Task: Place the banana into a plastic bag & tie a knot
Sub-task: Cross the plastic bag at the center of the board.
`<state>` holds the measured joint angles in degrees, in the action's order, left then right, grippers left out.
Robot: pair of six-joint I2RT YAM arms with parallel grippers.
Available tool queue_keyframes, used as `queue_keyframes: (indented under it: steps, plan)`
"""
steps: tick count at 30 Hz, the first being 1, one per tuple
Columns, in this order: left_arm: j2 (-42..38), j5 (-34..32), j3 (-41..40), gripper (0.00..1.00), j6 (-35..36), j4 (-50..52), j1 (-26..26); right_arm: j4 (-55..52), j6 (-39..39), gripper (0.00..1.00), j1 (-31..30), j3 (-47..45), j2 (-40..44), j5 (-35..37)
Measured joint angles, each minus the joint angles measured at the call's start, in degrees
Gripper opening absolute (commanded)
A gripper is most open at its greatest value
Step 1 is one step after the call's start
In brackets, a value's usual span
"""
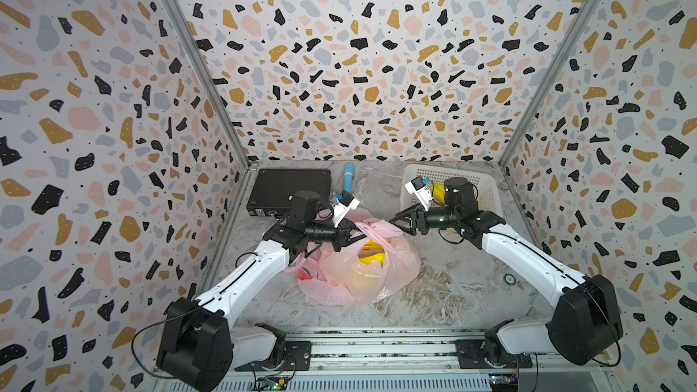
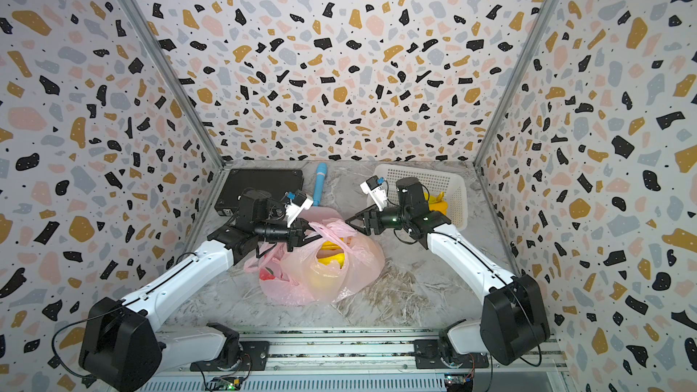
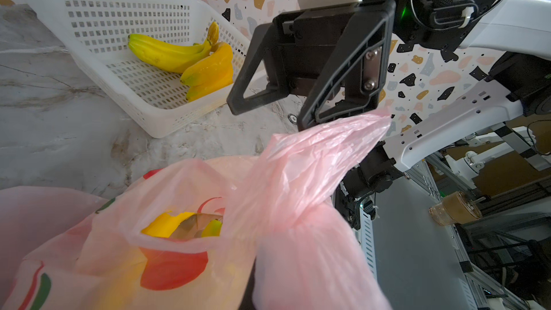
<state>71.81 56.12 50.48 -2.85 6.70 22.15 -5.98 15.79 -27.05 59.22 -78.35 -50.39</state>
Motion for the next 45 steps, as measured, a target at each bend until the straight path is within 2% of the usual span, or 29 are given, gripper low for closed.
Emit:
queue_keyframes:
  steps: [8, 20, 30, 45]
  plan:
    - [0.2, 0.33, 0.0, 0.0, 0.0, -0.09, -0.26, 1.31, -0.44, 0.61, -3.19, -2.03, 2.16, -1.9]
    - [0.28, 0.39, 0.0, 0.0, -0.42, -0.42, -0.31, 4.24, -0.15, 0.66, -4.48, -2.84, 3.74, -1.73]
    - [0.28, 0.39, 0.0, 0.0, -0.81, -0.52, -0.31, 5.55, -1.01, 0.88, -6.01, -3.04, 4.5, 1.95]
    - [0.28, 0.39, 0.0, 0.0, -0.85, -0.83, -0.31, 2.14, -5.75, 0.88, -9.35, -3.04, 4.17, 8.37]
